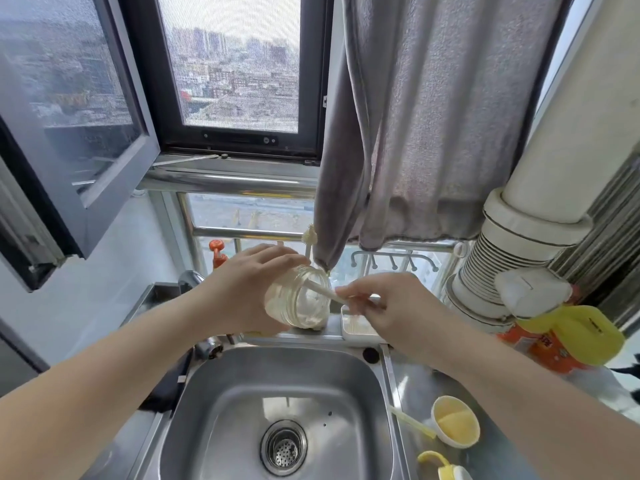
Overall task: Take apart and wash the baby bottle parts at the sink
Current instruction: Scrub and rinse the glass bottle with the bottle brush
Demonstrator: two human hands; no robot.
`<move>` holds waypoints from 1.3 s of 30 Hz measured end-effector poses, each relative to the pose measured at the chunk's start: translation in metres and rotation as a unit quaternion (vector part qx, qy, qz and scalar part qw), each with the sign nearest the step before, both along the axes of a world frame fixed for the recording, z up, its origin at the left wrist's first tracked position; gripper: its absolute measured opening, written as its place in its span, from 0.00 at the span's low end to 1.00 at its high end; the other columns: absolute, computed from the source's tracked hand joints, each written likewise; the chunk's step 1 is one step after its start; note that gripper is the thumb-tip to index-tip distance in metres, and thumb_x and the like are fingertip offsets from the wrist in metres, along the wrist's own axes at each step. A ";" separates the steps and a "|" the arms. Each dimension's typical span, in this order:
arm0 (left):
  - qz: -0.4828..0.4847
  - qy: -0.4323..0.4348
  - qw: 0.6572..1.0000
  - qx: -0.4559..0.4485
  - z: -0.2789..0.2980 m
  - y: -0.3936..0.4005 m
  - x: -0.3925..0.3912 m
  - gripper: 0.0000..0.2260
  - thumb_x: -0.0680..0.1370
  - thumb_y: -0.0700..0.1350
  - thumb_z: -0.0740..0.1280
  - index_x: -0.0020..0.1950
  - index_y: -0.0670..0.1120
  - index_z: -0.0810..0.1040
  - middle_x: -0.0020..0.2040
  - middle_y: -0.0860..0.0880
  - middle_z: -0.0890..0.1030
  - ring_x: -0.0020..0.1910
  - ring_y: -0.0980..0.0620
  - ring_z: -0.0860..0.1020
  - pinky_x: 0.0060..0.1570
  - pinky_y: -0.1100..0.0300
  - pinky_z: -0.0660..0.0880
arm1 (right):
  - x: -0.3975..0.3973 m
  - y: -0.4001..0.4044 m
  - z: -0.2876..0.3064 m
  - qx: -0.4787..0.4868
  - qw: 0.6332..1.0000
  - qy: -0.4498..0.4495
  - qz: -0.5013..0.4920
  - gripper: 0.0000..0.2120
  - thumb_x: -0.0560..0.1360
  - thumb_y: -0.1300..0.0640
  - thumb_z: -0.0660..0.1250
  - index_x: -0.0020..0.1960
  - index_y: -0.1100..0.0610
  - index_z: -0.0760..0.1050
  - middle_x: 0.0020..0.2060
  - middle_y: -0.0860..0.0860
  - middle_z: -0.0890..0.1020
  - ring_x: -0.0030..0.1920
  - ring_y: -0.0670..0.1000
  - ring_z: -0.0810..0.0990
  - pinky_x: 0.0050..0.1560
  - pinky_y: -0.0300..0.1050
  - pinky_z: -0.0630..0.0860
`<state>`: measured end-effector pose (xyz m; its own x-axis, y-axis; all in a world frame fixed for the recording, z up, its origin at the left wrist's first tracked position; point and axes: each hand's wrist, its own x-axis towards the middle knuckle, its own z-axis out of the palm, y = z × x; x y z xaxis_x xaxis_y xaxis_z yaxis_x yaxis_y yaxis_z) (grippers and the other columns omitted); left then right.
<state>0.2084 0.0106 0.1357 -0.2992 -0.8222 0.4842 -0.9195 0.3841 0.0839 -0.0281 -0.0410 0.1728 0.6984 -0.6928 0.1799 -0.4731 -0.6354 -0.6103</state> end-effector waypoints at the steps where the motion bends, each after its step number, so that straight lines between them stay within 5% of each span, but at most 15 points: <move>1: -0.006 -0.005 1.000 0.000 -0.001 0.001 -0.002 0.40 0.58 0.57 0.80 0.66 0.49 0.72 0.58 0.50 0.78 0.55 0.47 0.77 0.54 0.52 0.75 | 0.001 0.000 -0.003 0.005 1.000 -0.008 -0.009 0.10 0.76 0.62 0.66 0.55 0.55 0.82 0.43 0.49 0.83 0.37 0.39 0.76 0.44 0.26 0.69; 6: -0.007 -0.008 1.000 -0.022 -0.005 0.004 -0.011 0.38 0.59 0.62 0.75 0.65 0.51 0.69 0.57 0.49 0.79 0.53 0.46 0.79 0.53 0.51 0.75 | 0.008 0.012 -0.016 0.009 1.000 0.021 -0.020 0.07 0.77 0.60 0.65 0.51 0.54 0.82 0.43 0.49 0.83 0.38 0.44 0.78 0.39 0.30 0.72; 10: -0.024 -0.020 1.000 -0.004 -0.010 0.003 -0.011 0.36 0.61 0.64 0.73 0.65 0.51 0.70 0.58 0.50 0.79 0.56 0.47 0.78 0.56 0.49 0.76 | 0.010 0.018 -0.026 -0.033 0.991 0.123 0.042 0.08 0.75 0.64 0.63 0.48 0.57 0.79 0.44 0.53 0.82 0.45 0.54 0.79 0.47 0.49 0.76; 13: -0.019 0.019 0.999 0.028 -0.015 0.006 -0.008 0.36 0.62 0.66 0.69 0.67 0.52 0.70 0.60 0.51 0.78 0.59 0.50 0.76 0.58 0.52 0.74 | 0.004 0.011 -0.016 -0.047 0.984 0.167 0.044 0.09 0.75 0.64 0.63 0.48 0.54 0.80 0.44 0.51 0.82 0.45 0.53 0.80 0.45 0.47 0.75; 20: -0.007 0.051 0.998 0.037 -0.012 0.002 -0.010 0.38 0.60 0.64 0.71 0.67 0.57 0.65 0.61 0.51 0.77 0.58 0.46 0.77 0.55 0.47 0.76 | 0.007 0.008 -0.014 -0.005 0.999 0.047 -0.017 0.07 0.77 0.58 0.65 0.50 0.51 0.81 0.42 0.51 0.82 0.43 0.52 0.80 0.47 0.48 0.76; 28: -0.017 0.027 0.998 0.054 -0.015 0.000 -0.005 0.39 0.60 0.63 0.74 0.68 0.53 0.68 0.61 0.52 0.77 0.59 0.48 0.75 0.58 0.49 0.75 | 0.001 0.002 -0.009 -0.075 0.975 0.203 0.037 0.10 0.74 0.65 0.62 0.43 0.51 0.77 0.37 0.48 0.78 0.38 0.51 0.78 0.39 0.46 0.75; 33: 0.001 0.026 0.996 0.083 -0.010 0.000 -0.009 0.40 0.60 0.62 0.74 0.69 0.54 0.69 0.62 0.53 0.75 0.60 0.48 0.75 0.57 0.48 0.75 | 0.001 0.001 -0.001 -0.152 0.978 0.145 0.008 0.12 0.75 0.66 0.60 0.48 0.51 0.75 0.40 0.49 0.74 0.41 0.55 0.76 0.43 0.51 0.76; 39: -0.032 -0.039 0.998 0.043 -0.013 -0.004 -0.016 0.37 0.61 0.63 0.74 0.66 0.51 0.72 0.60 0.52 0.78 0.58 0.49 0.76 0.59 0.51 0.75 | 0.008 0.014 -0.016 -0.115 0.952 0.283 0.036 0.11 0.72 0.68 0.61 0.40 0.52 0.69 0.41 0.54 0.76 0.40 0.56 0.77 0.32 0.44 0.68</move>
<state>0.1922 0.0070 0.1231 -0.3863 -0.8376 0.3861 -0.8983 0.4367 0.0486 -0.0204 -0.0267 0.1569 0.7727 -0.6272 -0.0980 -0.6348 -0.7646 -0.1115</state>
